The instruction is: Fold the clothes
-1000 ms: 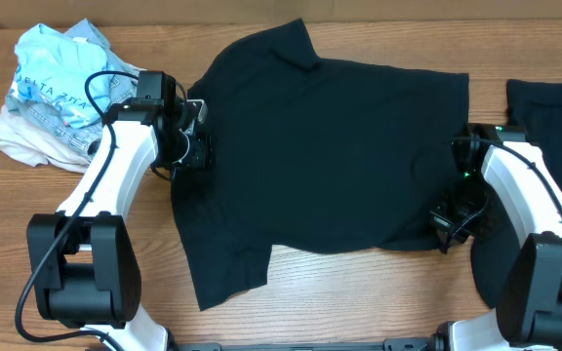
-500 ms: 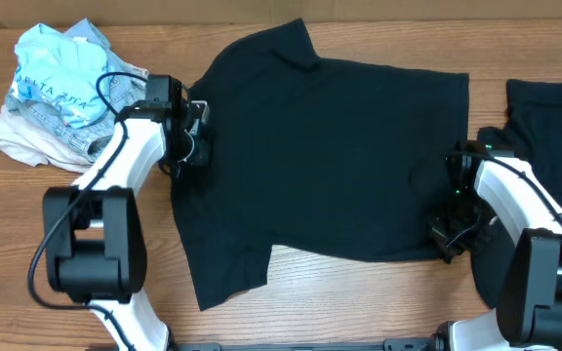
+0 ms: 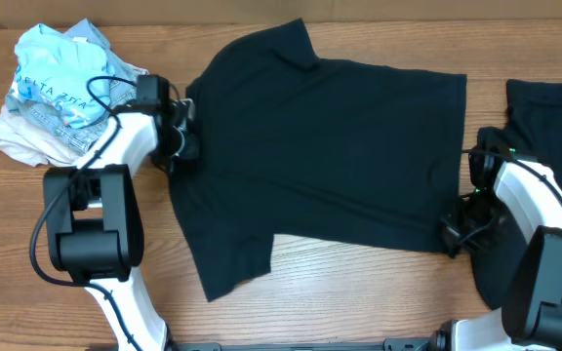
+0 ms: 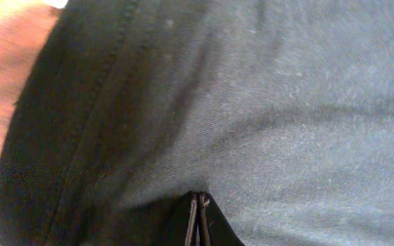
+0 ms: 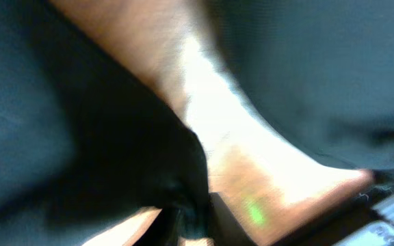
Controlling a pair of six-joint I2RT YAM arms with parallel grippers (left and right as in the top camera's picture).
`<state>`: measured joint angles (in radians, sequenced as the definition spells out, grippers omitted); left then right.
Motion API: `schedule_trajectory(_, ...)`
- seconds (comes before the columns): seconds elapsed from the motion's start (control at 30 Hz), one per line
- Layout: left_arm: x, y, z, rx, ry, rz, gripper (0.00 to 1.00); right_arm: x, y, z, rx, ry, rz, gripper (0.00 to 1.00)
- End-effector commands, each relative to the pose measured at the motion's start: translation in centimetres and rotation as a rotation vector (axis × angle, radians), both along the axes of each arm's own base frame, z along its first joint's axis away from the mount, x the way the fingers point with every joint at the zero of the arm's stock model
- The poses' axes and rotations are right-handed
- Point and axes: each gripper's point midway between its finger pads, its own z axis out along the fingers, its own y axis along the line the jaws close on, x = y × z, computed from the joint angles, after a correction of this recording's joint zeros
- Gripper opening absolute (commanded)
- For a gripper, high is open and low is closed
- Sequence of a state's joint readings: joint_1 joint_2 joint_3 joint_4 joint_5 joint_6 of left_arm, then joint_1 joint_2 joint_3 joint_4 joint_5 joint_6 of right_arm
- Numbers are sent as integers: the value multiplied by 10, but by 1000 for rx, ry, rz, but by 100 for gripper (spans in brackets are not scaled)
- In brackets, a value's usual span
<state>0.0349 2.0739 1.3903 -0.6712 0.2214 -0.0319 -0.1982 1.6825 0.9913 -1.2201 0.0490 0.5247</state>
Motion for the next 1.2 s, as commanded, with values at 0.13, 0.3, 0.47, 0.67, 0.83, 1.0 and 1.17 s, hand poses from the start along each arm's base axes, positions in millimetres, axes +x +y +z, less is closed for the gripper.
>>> schedule_trajectory(0.13, 33, 30, 31, 52, -8, 31, 16, 30, 83, 12, 493, -220, 324, 46)
schedule_trajectory(0.3, 53, 36, 80, 89, -60, 10, 27, 41, 73, 9, 430, -240, 265, 49)
schedule_trajectory(0.47, 58, 25, 127, 31, -86, -7, 29, 58, 82, 12, 491, -336, 307, 34)
schedule_trajectory(0.67, 50, 16, 153, -1, -80, -43, 31, 4, 49, 9, 287, -38, 129, 50)
schedule_trajectory(0.83, 36, 2, 151, -41, -26, -79, 31, 33, 57, 11, 371, -218, 274, 48)
schedule_trajectory(1.0, 4, -18, 148, -79, 102, -125, 31, 89, 81, 26, 504, -493, 298, 43)
schedule_trajectory(1.17, -32, -30, 148, -88, 242, -167, 31, 132, 53, 20, 315, -596, 120, 15)
